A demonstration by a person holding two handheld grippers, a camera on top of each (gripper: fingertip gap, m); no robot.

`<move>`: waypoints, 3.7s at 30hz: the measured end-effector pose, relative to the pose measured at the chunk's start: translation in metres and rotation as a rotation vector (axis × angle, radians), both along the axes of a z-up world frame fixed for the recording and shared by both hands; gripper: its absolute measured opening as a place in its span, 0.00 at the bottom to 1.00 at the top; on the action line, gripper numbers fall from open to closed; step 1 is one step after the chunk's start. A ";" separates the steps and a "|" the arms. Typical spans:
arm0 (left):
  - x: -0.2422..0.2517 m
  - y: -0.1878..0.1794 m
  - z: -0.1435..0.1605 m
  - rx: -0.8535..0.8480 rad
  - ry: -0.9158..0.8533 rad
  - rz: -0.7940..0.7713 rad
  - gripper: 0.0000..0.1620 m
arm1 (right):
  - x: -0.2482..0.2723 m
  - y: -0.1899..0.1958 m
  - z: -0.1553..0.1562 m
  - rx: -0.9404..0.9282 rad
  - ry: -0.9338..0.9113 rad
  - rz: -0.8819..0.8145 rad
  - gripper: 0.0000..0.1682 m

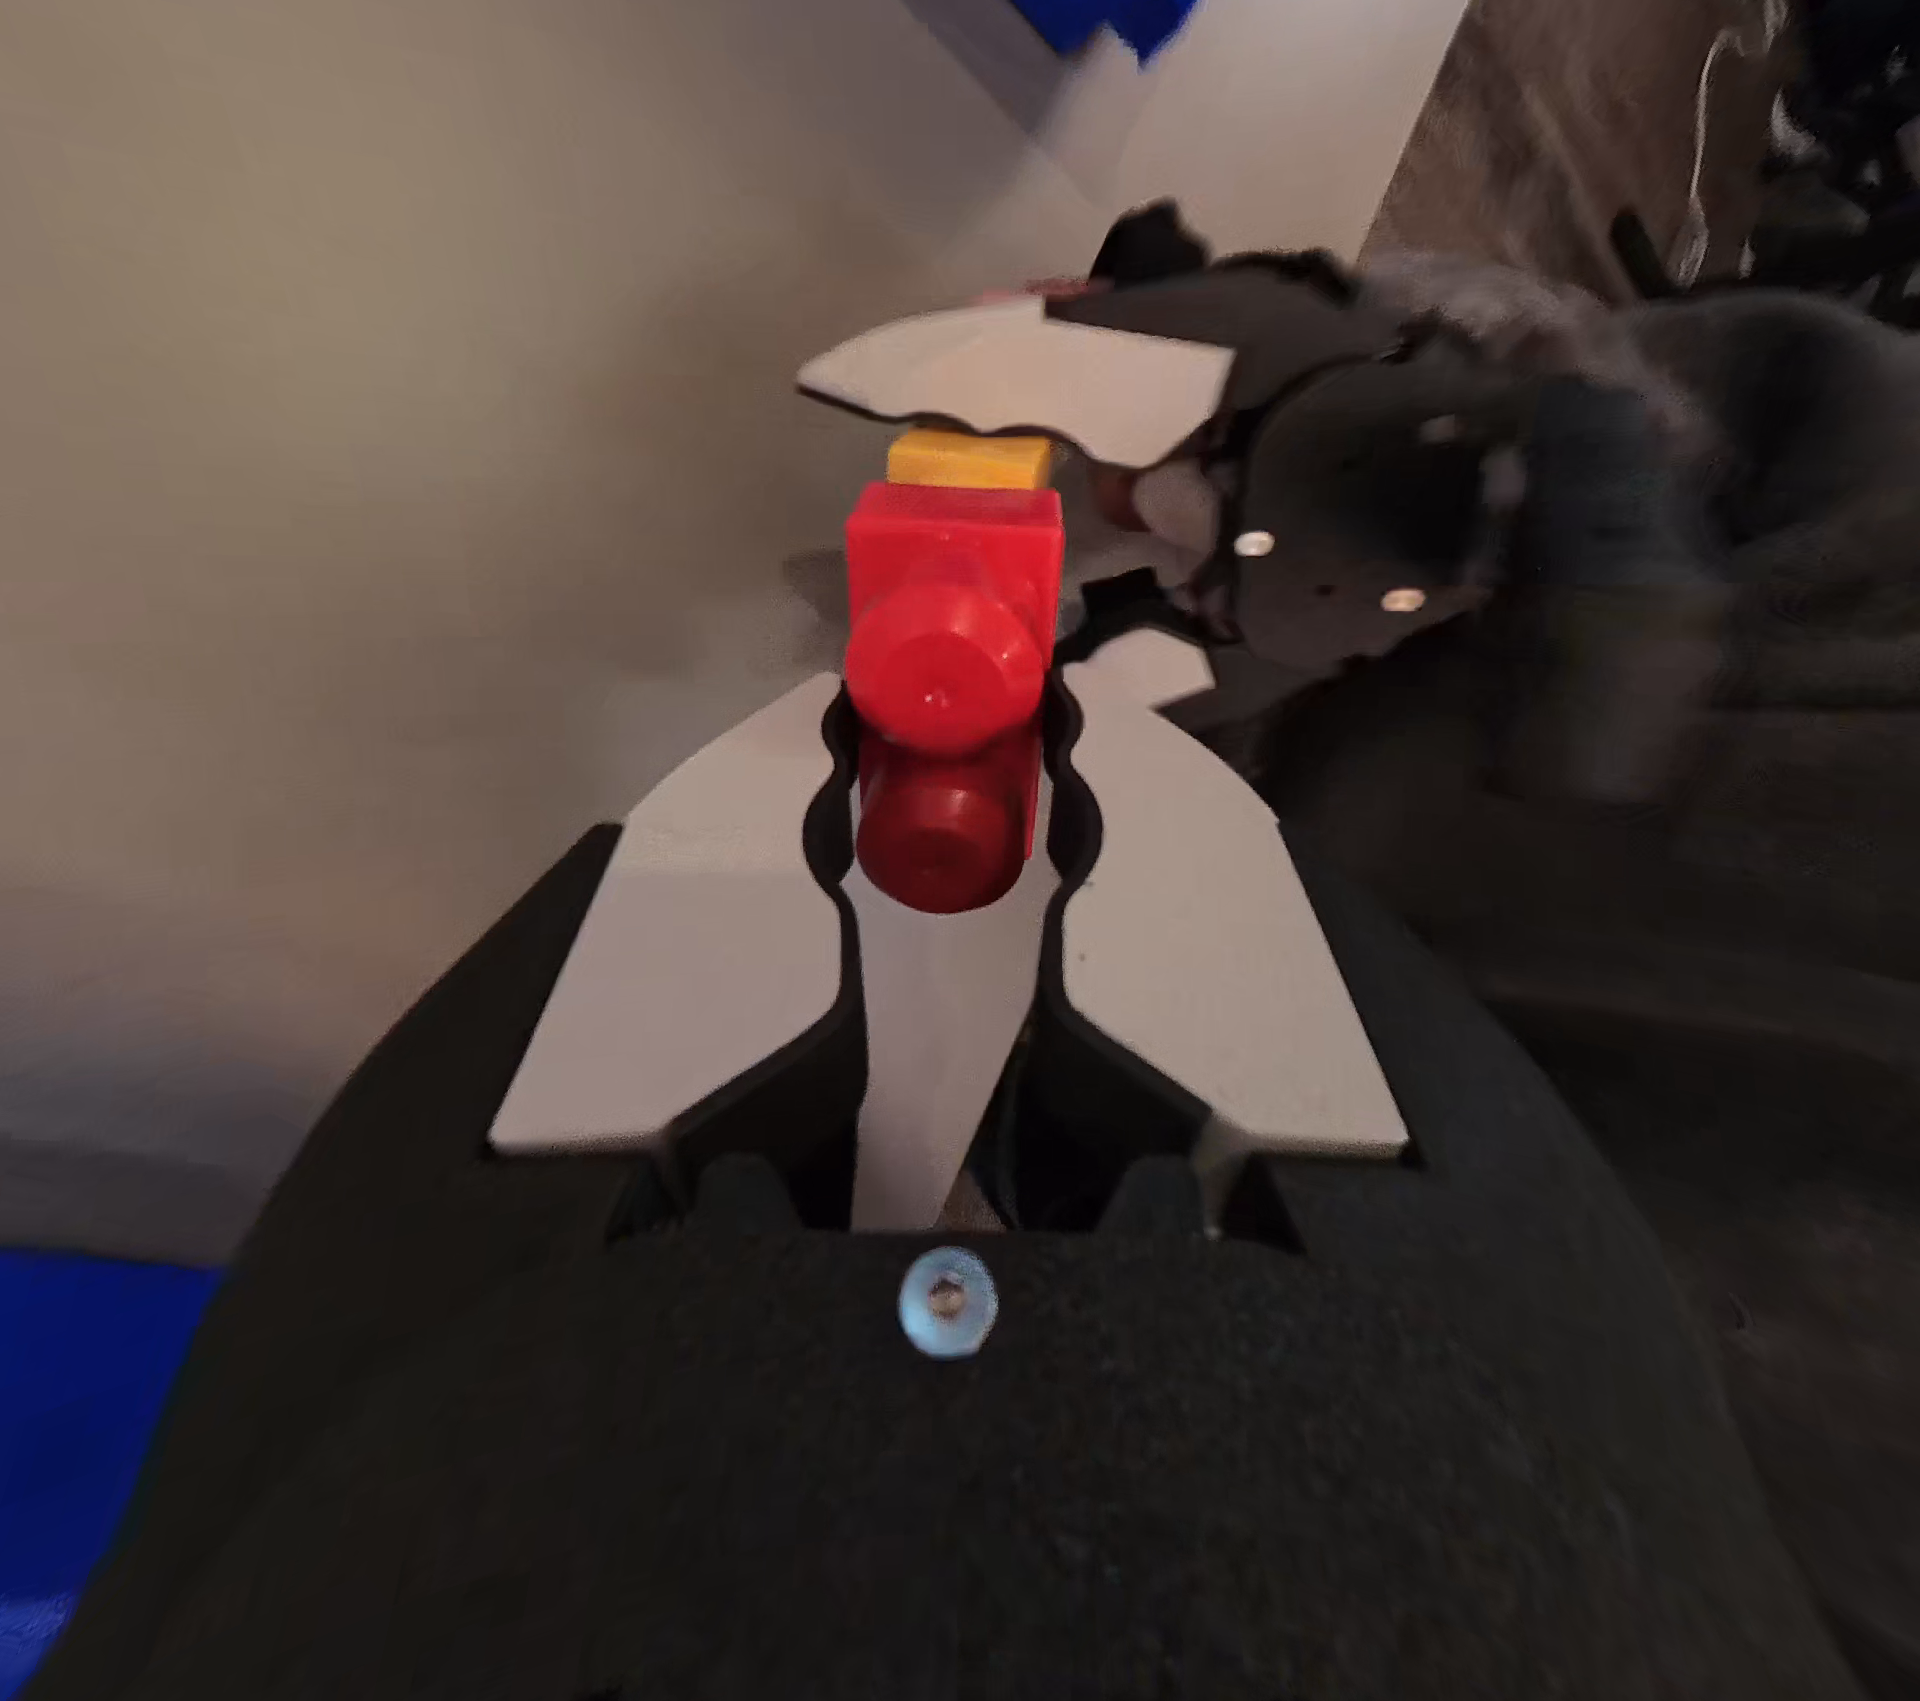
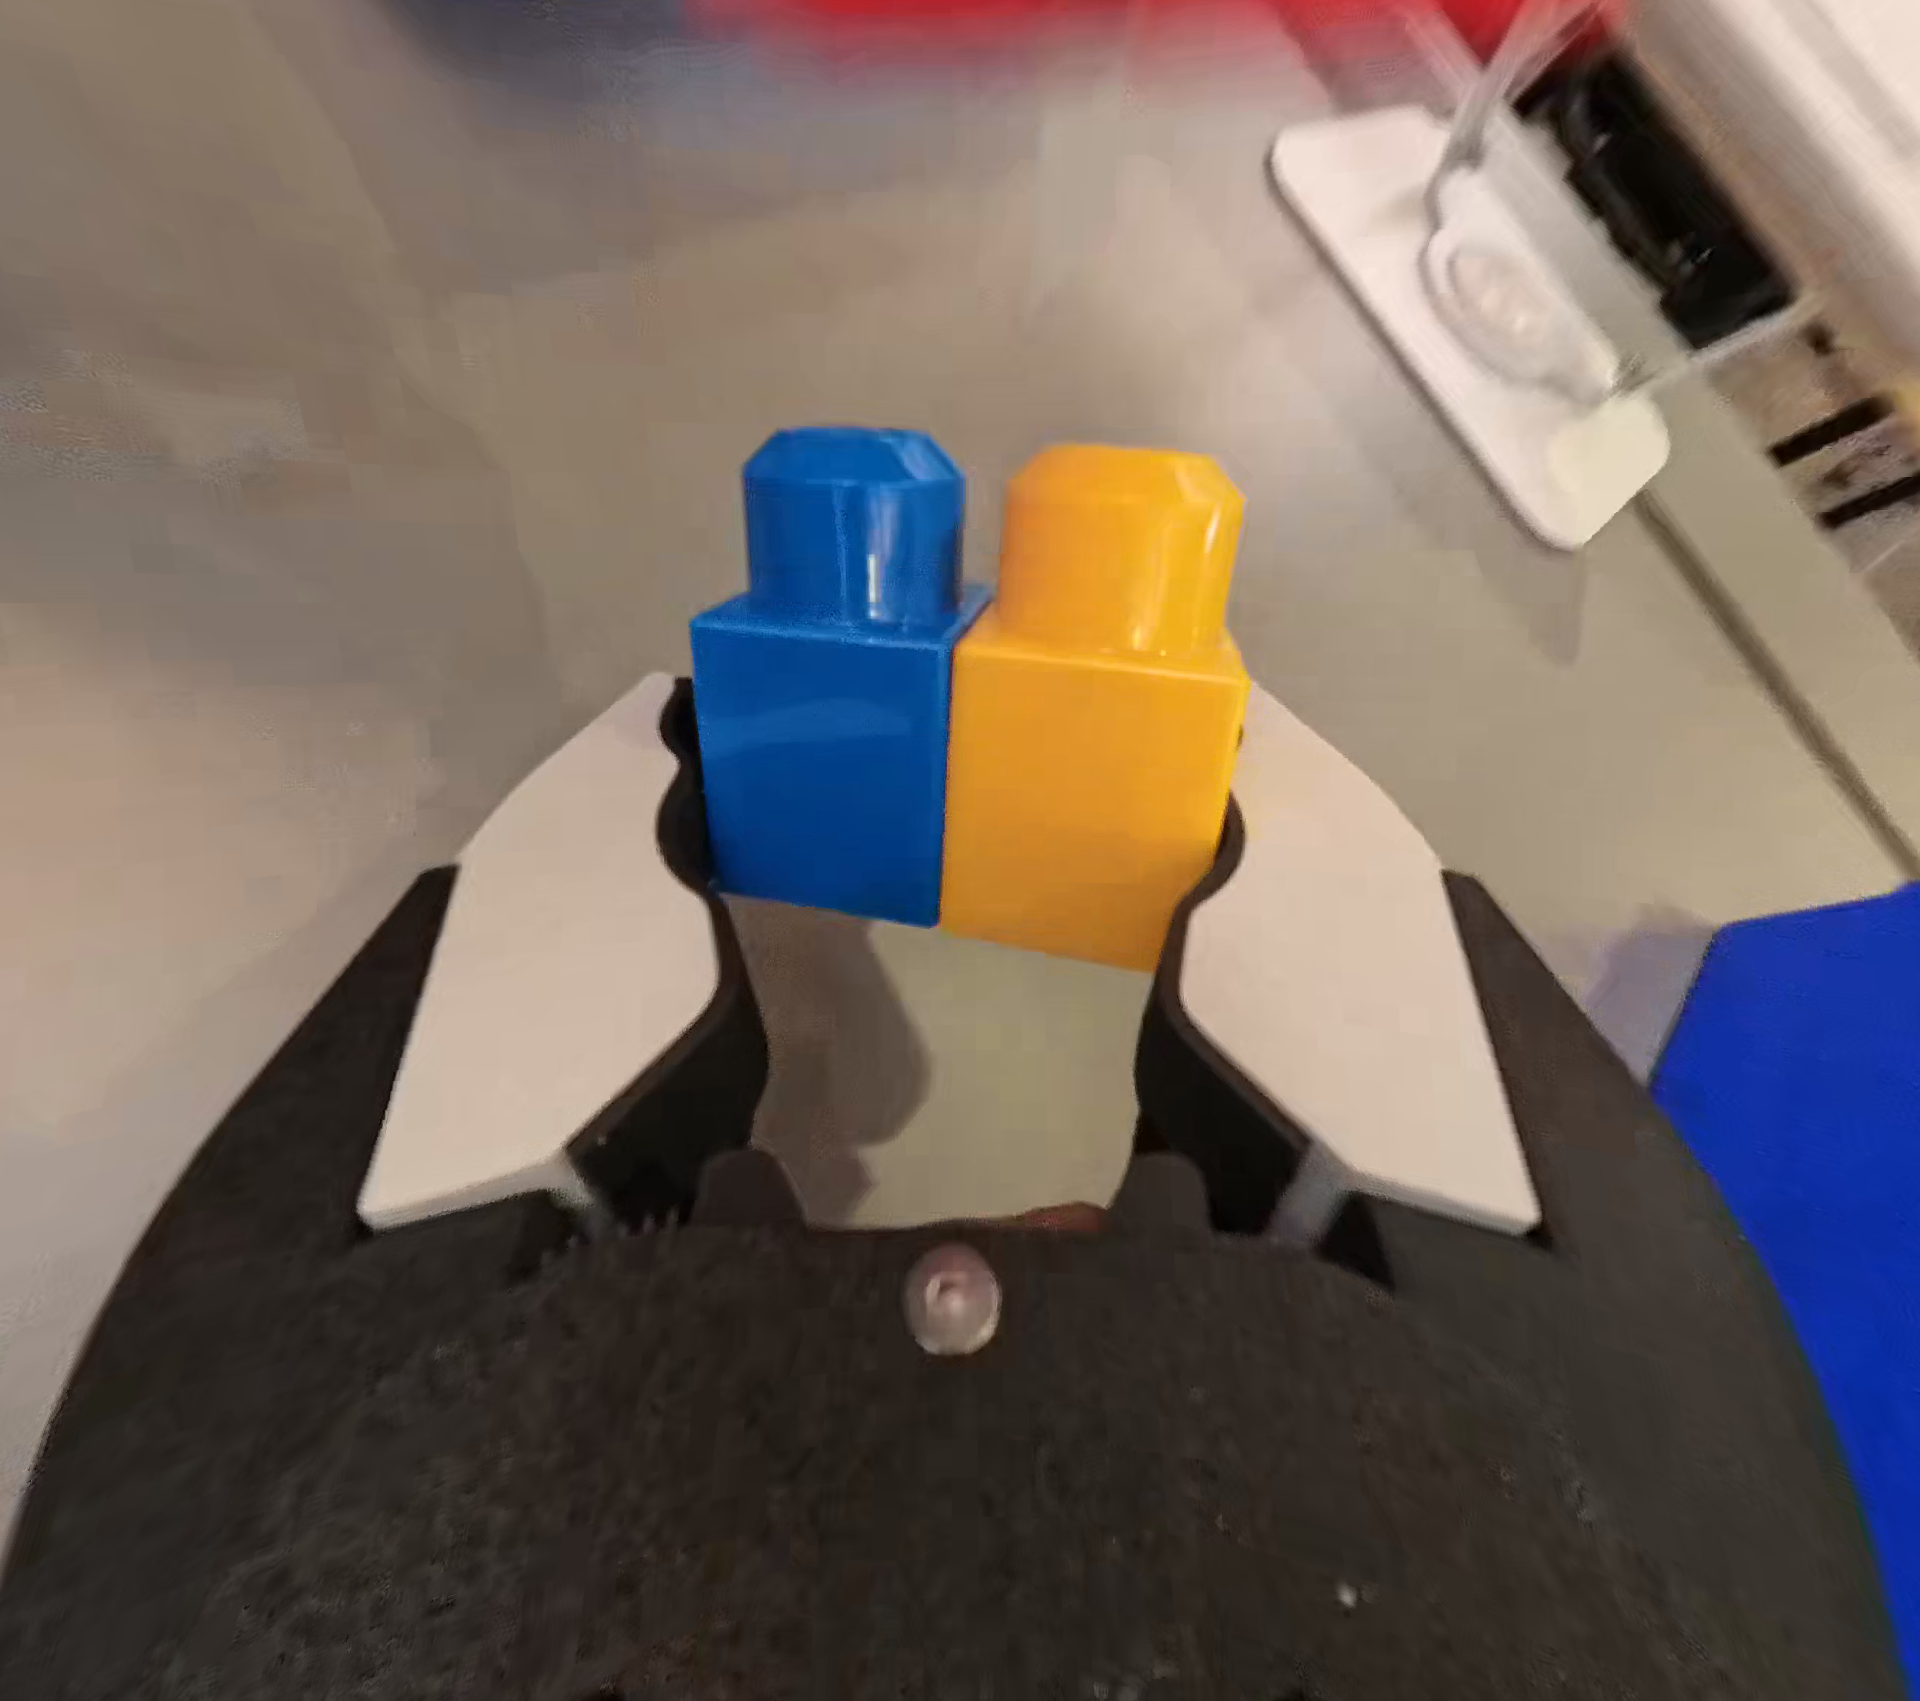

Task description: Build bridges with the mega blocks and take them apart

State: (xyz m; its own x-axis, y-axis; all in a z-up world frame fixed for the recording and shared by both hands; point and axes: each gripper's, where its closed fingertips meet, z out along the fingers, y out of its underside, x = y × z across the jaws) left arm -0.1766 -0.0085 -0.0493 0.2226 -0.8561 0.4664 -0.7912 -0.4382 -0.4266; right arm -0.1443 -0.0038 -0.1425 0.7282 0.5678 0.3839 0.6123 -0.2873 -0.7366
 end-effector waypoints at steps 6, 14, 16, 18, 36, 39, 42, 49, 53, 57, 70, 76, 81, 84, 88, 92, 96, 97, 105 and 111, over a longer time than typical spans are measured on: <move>-0.054 0.029 0.055 0.092 -0.116 0.086 0.21 | 0.014 -0.007 0.010 -0.027 0.156 -0.024 0.54; -0.053 -0.036 -0.015 0.505 -0.268 0.249 0.21 | 0.057 -0.024 0.088 0.068 0.274 -0.049 0.55; -0.044 -0.059 -0.032 0.435 -0.344 0.281 0.21 | 0.112 -0.027 0.125 0.139 0.243 -0.163 0.55; -0.042 -0.077 -0.050 0.394 -0.318 0.236 0.21 | 0.181 -0.033 0.143 0.128 0.195 -0.299 0.55; -0.038 -0.091 -0.081 0.387 -0.252 0.138 0.21 | 0.304 -0.044 -0.022 -0.914 -0.145 -0.339 0.55; -0.040 -0.092 -0.084 0.396 -0.239 0.136 0.21 | 0.304 -0.040 -0.018 -0.887 -0.119 -0.335 0.59; -0.042 -0.090 -0.085 0.398 -0.233 0.142 0.21 | 0.304 -0.044 0.007 -0.783 -0.128 -0.344 0.60; -0.044 -0.086 -0.089 0.397 -0.209 0.148 0.21 | 0.196 -0.054 0.118 -0.139 0.241 -0.105 0.51; -0.043 -0.079 -0.094 0.426 -0.173 0.147 0.21 | 0.070 -0.114 0.087 -0.199 0.681 0.272 0.46; -0.040 -0.065 -0.093 0.439 -0.121 0.156 0.21 | 0.025 -0.139 0.023 -0.393 0.788 0.280 0.45; 0.030 0.067 -0.116 0.542 0.436 -0.080 0.21 | 0.013 -0.148 0.005 -0.365 0.678 0.257 0.39; 0.047 0.081 -0.127 0.481 0.486 -0.131 0.21 | 0.024 -0.148 -0.001 -0.352 0.655 0.221 0.39; 0.050 0.085 -0.140 0.464 0.519 -0.171 0.21 | 0.030 -0.146 -0.001 -0.344 0.655 0.196 0.39; 0.052 0.083 -0.144 0.476 0.504 -0.186 0.22 | 0.034 -0.142 -0.002 -0.335 0.653 0.166 0.39; 0.036 0.079 -0.126 0.523 0.421 -0.059 0.35 | 0.043 -0.128 -0.005 -0.314 0.663 0.059 0.39; 0.002 0.037 -0.087 0.512 0.087 0.157 0.35 | 0.054 -0.100 -0.001 -0.215 0.681 -0.123 0.40; -0.031 -0.035 -0.087 0.409 -0.194 0.268 0.35 | 0.049 -0.068 -0.003 -0.159 0.640 -0.279 0.42; -0.039 -0.046 -0.092 0.409 -0.218 0.296 0.34 | 0.046 -0.058 -0.005 -0.149 0.604 -0.310 0.44; -0.078 -0.028 -0.088 0.615 -0.308 0.537 0.42 | 0.019 0.034 -0.012 -0.100 0.369 -0.454 0.51; -0.088 -0.034 -0.091 0.476 -0.353 0.530 0.38 | 0.028 0.080 -0.031 -0.164 0.383 -0.560 0.54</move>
State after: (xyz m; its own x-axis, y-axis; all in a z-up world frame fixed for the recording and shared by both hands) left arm -0.2642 -0.0425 -0.1406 0.5634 -0.8025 0.1963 -0.3111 -0.4261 -0.8495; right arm -0.1161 0.0767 -0.1731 0.9952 0.0960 -0.0170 0.0453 -0.6100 -0.7911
